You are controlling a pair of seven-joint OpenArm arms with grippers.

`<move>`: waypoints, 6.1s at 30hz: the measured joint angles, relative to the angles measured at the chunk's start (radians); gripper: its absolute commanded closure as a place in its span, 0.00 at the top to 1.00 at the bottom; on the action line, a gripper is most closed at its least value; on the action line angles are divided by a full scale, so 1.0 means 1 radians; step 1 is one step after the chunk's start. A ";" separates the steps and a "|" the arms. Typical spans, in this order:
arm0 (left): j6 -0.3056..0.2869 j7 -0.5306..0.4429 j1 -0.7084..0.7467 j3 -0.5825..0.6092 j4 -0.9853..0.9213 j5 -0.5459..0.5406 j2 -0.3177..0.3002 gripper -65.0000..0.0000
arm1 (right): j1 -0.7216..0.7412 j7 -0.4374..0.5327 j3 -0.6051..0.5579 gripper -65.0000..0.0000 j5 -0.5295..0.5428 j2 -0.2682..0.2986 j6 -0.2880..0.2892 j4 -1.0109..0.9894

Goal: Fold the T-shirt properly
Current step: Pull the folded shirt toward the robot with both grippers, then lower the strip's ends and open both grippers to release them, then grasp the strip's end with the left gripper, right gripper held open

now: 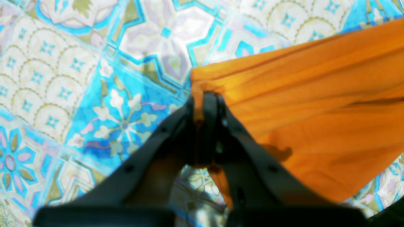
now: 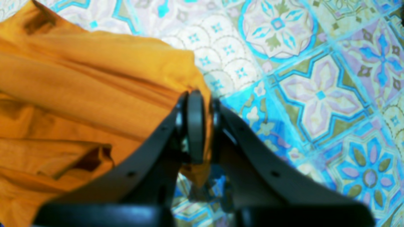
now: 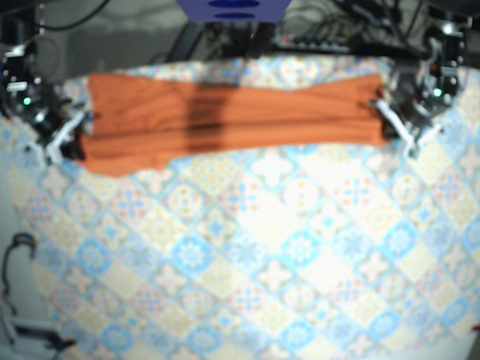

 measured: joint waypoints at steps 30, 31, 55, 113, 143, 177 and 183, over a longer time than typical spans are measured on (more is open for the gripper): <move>0.003 -0.036 0.049 0.000 0.002 0.052 0.005 0.00 | -0.193 0.000 0.068 0.02 0.000 -0.002 -0.012 0.168; 0.003 -0.036 0.051 0.000 0.002 0.052 0.003 0.00 | -0.196 0.000 0.068 0.02 0.000 -0.003 -0.011 0.168; 0.011 -0.037 0.108 -0.003 0.048 0.055 -0.002 0.00 | -0.217 0.013 -0.013 0.02 0.002 -0.024 -0.018 0.103; 0.018 -0.190 0.117 -0.012 -0.133 0.036 -0.003 0.48 | -0.330 0.089 0.140 0.42 0.000 -0.031 -0.059 0.023; 0.018 -0.140 0.180 -0.140 -0.139 0.048 -0.002 0.49 | -0.420 0.078 0.286 0.42 0.000 -0.027 -0.071 0.159; 0.024 -0.001 0.180 -0.141 -0.095 -0.234 -0.002 0.97 | -0.441 0.078 0.285 0.42 -0.004 -0.083 -0.067 0.216; 0.019 0.050 0.177 -0.148 -0.136 -0.448 -0.003 0.97 | -0.439 0.078 0.286 0.42 -0.004 -0.082 -0.070 0.223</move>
